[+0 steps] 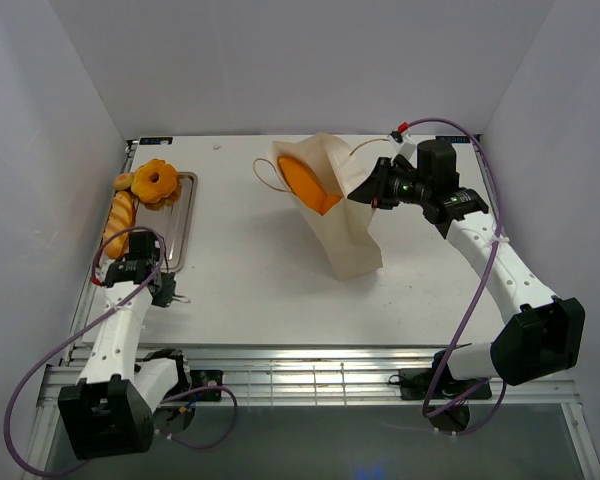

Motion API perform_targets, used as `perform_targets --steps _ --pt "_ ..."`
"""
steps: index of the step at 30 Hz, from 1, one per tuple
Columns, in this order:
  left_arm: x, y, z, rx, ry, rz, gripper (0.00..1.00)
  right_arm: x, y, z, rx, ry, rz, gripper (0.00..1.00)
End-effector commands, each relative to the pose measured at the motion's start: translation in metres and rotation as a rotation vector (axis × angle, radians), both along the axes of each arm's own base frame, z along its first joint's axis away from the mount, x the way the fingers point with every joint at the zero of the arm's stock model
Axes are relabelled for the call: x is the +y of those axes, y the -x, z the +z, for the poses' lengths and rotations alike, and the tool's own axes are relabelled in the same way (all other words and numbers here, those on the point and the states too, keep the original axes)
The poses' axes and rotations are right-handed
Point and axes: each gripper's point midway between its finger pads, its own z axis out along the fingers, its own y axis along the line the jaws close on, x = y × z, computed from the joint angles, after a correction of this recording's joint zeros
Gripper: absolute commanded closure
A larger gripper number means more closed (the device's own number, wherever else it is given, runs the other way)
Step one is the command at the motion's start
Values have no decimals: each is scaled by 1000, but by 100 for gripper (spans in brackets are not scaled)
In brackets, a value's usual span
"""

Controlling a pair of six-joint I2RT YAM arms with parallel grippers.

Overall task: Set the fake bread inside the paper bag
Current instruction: Pick up the clamp at the center of the board.

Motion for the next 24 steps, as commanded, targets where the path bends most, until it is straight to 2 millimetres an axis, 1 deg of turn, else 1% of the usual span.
perform_targets --steps 1,2,3,4,6,7,8,10,11,12,15,17,18,20,21,22,24 --pt "4 -13 51 -103 -71 -134 100 -2 1 6 -24 -10 -6 92" --pt "1 -25 66 -145 -77 -183 100 -2 1 5 -20 -10 -7 92" --pt "-3 -29 71 -150 -75 -230 100 -2 1 5 -19 -12 -6 92" --pt "-13 -38 76 -175 -72 -301 100 -2 0 4 -15 -12 -8 92" --pt "-36 -48 80 -199 -62 -470 100 -1 0 4 -15 -15 -10 92" --pt "-55 -57 85 -245 -68 -552 100 -1 0 5 -16 -16 -8 92" --pt "-65 -59 86 -270 -81 -628 100 -1 0 4 -15 -15 -10 92" --pt "-81 -59 84 -315 -78 -711 100 -2 0 4 -14 -9 -17 92" --pt "-92 -70 92 -395 -74 -763 100 -3 0 3 -14 -6 -19 92" --pt "-102 -67 90 -419 -42 -829 100 -4 0 3 -16 -3 -20 92" --pt "-110 -71 93 -425 -26 -886 100 -4 1 3 -18 3 -17 92" --pt "-112 -76 100 -412 -18 -888 99 -4 1 4 -21 4 -19 92" --pt "-114 -77 104 -422 -8 -892 88 -5 1 4 -21 4 -19 92" --pt "-118 -83 118 -445 7 -889 79 -4 0 4 -21 1 -17 92" --pt "-123 -83 122 -459 30 -900 70 -4 0 4 -21 1 -15 92" --pt "-127 -86 126 -464 48 -897 69 -3 0 4 -20 -1 -13 92" --pt "-130 -90 128 -461 64 -901 68 -3 1 5 -22 -1 -13 92"
